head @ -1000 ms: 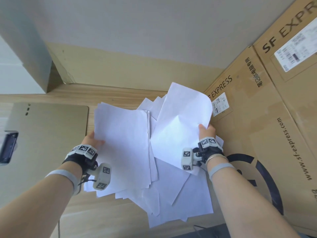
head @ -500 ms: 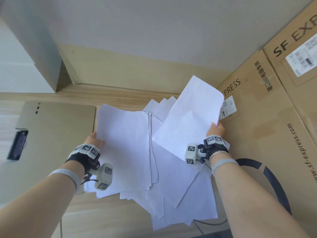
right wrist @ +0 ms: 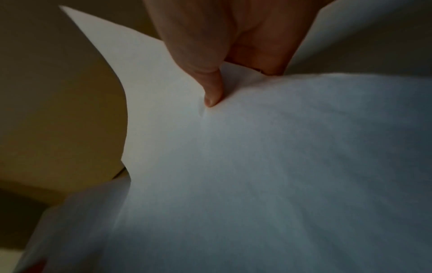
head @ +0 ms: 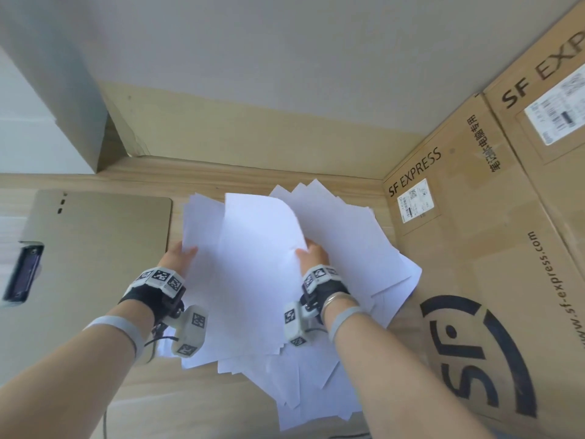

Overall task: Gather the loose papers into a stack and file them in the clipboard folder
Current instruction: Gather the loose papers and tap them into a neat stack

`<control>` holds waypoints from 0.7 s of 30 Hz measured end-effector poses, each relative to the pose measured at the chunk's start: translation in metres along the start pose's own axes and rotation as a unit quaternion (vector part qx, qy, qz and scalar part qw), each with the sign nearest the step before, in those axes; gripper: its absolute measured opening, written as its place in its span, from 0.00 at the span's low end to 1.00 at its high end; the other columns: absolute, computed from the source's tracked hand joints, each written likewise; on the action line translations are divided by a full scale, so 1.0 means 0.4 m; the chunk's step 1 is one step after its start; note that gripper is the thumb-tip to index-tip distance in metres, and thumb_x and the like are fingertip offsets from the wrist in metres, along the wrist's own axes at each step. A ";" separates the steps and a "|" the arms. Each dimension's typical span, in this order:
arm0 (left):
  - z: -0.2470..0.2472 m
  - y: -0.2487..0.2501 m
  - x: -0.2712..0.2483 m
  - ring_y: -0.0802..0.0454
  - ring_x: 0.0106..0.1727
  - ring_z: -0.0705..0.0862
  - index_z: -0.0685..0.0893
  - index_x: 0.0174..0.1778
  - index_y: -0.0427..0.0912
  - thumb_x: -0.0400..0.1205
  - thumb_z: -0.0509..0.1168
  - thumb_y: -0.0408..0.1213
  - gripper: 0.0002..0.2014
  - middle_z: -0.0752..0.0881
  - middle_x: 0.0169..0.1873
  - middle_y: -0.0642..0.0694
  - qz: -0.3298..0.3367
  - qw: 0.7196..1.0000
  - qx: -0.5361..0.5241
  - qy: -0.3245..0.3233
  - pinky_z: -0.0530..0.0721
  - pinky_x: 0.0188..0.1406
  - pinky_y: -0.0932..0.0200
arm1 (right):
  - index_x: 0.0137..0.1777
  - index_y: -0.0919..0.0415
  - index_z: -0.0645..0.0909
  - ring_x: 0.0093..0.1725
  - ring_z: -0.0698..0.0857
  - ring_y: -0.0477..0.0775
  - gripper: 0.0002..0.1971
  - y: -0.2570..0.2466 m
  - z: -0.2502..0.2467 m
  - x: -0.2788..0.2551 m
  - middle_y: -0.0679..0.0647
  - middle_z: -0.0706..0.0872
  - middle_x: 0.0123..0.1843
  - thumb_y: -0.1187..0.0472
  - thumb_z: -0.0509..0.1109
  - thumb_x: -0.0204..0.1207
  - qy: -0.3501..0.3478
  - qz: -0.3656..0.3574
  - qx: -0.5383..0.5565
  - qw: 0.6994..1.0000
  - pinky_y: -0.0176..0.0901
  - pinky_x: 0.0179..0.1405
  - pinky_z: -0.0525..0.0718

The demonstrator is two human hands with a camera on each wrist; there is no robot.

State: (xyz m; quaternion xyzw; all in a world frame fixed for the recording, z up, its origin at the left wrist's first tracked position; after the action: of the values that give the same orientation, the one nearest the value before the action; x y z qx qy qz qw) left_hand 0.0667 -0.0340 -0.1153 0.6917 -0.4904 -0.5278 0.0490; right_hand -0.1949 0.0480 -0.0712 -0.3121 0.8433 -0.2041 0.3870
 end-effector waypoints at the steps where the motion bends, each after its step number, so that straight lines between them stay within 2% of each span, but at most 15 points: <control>1: 0.002 0.005 -0.003 0.34 0.69 0.77 0.68 0.75 0.34 0.84 0.58 0.40 0.24 0.77 0.70 0.31 0.011 1.000 0.004 0.001 0.72 0.65 0.49 | 0.61 0.61 0.82 0.58 0.85 0.63 0.16 -0.008 0.026 -0.003 0.64 0.86 0.59 0.66 0.61 0.76 -0.009 -0.007 -0.002 1.000 0.42 0.50 0.79; 4: 0.010 0.013 -0.005 0.35 0.68 0.78 0.72 0.74 0.36 0.81 0.64 0.40 0.25 0.80 0.68 0.34 0.026 1.000 0.012 -0.002 0.73 0.66 0.50 | 0.63 0.62 0.81 0.59 0.84 0.63 0.15 -0.028 0.073 -0.004 0.64 0.85 0.62 0.66 0.62 0.78 -0.038 -0.015 -0.026 0.999 0.38 0.49 0.77; 7: 0.007 0.002 0.001 0.35 0.65 0.81 0.74 0.72 0.37 0.77 0.68 0.32 0.26 0.82 0.65 0.34 0.010 1.000 -0.007 0.001 0.76 0.65 0.48 | 0.67 0.61 0.77 0.65 0.81 0.61 0.18 -0.016 0.066 0.020 0.61 0.81 0.67 0.63 0.66 0.76 -0.028 -0.020 -0.048 0.998 0.41 0.59 0.76; 9: 0.001 -0.013 0.008 0.34 0.62 0.82 0.74 0.71 0.38 0.77 0.67 0.28 0.25 0.83 0.63 0.33 -0.002 1.000 -0.028 0.009 0.79 0.64 0.45 | 0.71 0.52 0.71 0.71 0.74 0.61 0.26 0.015 0.017 0.039 0.56 0.73 0.72 0.55 0.72 0.73 0.023 0.003 -0.115 0.993 0.51 0.67 0.72; 11: -0.007 -0.024 0.012 0.33 0.60 0.83 0.74 0.71 0.39 0.77 0.66 0.26 0.25 0.84 0.61 0.32 -0.005 0.999 -0.038 0.016 0.80 0.63 0.43 | 0.75 0.44 0.63 0.74 0.68 0.61 0.38 0.064 -0.037 0.048 0.53 0.67 0.75 0.49 0.76 0.67 0.041 0.051 -0.182 0.981 0.59 0.71 0.66; 13: -0.012 -0.032 0.017 0.33 0.61 0.83 0.74 0.72 0.39 0.77 0.65 0.25 0.25 0.84 0.62 0.32 -0.006 0.999 -0.039 0.019 0.80 0.62 0.46 | 0.77 0.45 0.58 0.75 0.68 0.61 0.45 0.109 -0.067 0.055 0.54 0.68 0.74 0.50 0.80 0.63 0.019 0.083 -0.198 0.976 0.63 0.72 0.65; 14: -0.014 -0.036 0.018 0.33 0.61 0.83 0.73 0.73 0.39 0.77 0.65 0.25 0.26 0.84 0.62 0.32 -0.007 0.999 -0.038 0.020 0.79 0.62 0.46 | 0.77 0.46 0.58 0.74 0.70 0.60 0.46 0.124 -0.069 0.056 0.55 0.70 0.74 0.51 0.81 0.62 0.003 0.087 -0.193 0.977 0.62 0.72 0.67; 15: -0.014 -0.039 0.021 0.33 0.62 0.82 0.73 0.73 0.39 0.78 0.65 0.25 0.26 0.83 0.63 0.32 -0.006 0.999 -0.039 0.021 0.78 0.62 0.46 | 0.76 0.50 0.60 0.72 0.73 0.60 0.45 0.135 -0.067 0.058 0.56 0.72 0.73 0.53 0.81 0.62 -0.013 0.081 -0.184 0.980 0.58 0.71 0.71; 17: -0.012 -0.042 0.020 0.33 0.62 0.82 0.73 0.73 0.38 0.78 0.64 0.24 0.26 0.83 0.64 0.32 -0.008 0.999 -0.040 0.020 0.77 0.62 0.46 | 0.73 0.58 0.67 0.69 0.78 0.59 0.36 0.141 -0.061 0.058 0.58 0.78 0.71 0.56 0.79 0.66 -0.036 0.062 -0.194 0.978 0.48 0.67 0.76; 19: -0.012 -0.043 0.020 0.33 0.63 0.82 0.72 0.74 0.38 0.78 0.63 0.24 0.26 0.82 0.64 0.32 -0.011 0.999 -0.045 0.018 0.77 0.62 0.47 | 0.69 0.63 0.74 0.67 0.81 0.61 0.26 0.141 -0.070 0.057 0.60 0.81 0.68 0.56 0.73 0.73 -0.032 0.053 -0.225 0.972 0.45 0.64 0.77; 21: -0.013 -0.040 0.020 0.33 0.63 0.81 0.72 0.74 0.38 0.78 0.63 0.23 0.26 0.82 0.65 0.32 -0.012 0.999 -0.046 0.015 0.77 0.61 0.49 | 0.68 0.63 0.77 0.66 0.81 0.62 0.20 0.147 -0.100 0.057 0.62 0.83 0.67 0.57 0.68 0.78 -0.002 0.061 -0.205 0.977 0.44 0.62 0.78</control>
State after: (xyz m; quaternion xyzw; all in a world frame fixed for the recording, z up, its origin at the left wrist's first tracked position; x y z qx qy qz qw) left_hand 0.0803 -0.0340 -0.1281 0.7025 -0.4563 -0.5399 0.0821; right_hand -0.2592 0.0789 -0.0931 -0.3328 0.8842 -0.0018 0.3279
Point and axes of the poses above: each hand's wrist, its own x-axis towards the middle knuckle, its own z-axis out of the palm, y = z × x, the point moved 5 cm from there along x, towards the middle knuckle
